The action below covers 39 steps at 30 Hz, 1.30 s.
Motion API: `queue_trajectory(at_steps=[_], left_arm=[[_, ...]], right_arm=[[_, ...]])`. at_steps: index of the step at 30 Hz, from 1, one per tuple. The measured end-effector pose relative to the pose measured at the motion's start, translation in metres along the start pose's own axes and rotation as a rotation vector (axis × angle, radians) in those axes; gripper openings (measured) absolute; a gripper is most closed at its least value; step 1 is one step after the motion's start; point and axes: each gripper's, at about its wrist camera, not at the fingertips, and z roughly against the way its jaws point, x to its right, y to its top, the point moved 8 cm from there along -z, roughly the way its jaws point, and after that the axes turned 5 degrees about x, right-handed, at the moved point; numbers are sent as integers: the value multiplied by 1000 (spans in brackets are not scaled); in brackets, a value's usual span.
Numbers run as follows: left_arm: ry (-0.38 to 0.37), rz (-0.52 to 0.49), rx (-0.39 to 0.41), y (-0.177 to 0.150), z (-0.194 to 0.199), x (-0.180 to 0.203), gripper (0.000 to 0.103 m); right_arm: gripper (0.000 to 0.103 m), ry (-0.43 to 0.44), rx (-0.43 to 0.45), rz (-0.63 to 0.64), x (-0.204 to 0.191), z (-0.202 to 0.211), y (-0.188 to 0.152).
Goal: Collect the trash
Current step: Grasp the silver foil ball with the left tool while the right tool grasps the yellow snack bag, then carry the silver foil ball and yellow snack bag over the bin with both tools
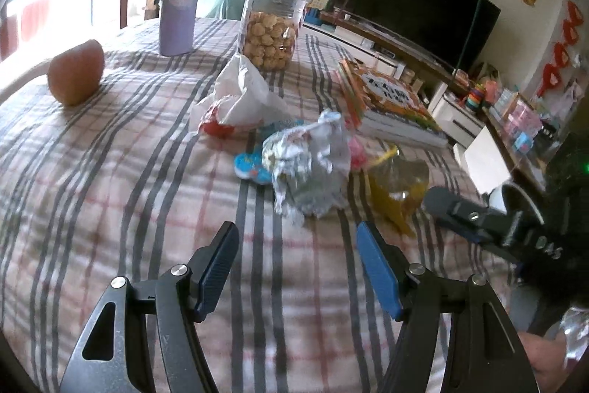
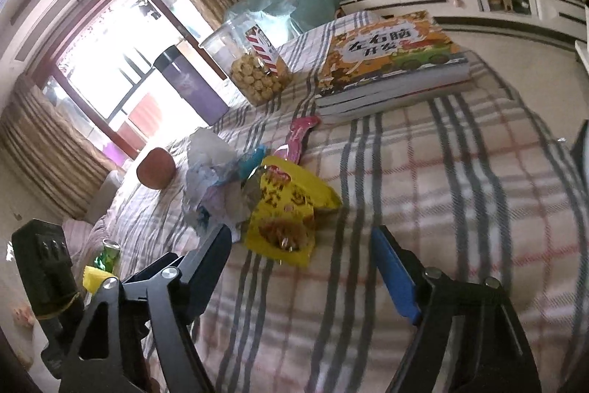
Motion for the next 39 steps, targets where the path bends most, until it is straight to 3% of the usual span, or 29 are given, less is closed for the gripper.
queue_trajectory(at_steps=[6,7,8,9,10,13,23,39], left_arm=[[-13,4,1,11,-29,-1,63],[-14,1,-5,11,-34,-1,54],[-19,-6,-18,10,-40,1,36],[-27,-11,-34,9,-45,2,27],[-34,-12,-47,7,-49,3,21],[-31,-27,-32,7,-51,5,16],[-68,-24,-16,-9,-22,18,13],[-170,-71,-39,-49,19,78,13]], right_arm=[[57,23,-38,-42,7,-25,5],[49,31,-38,-39,5,-26,6],[45,37,-36,-33,4,-26,7],[45,30,-32,-19,2,-25,7],[43,30,-30,-12,2,-23,7],[40,32,-28,-8,3,-17,6],[39,27,-6,-31,18,18,-6],[39,-43,90,-52,53,100,-18]])
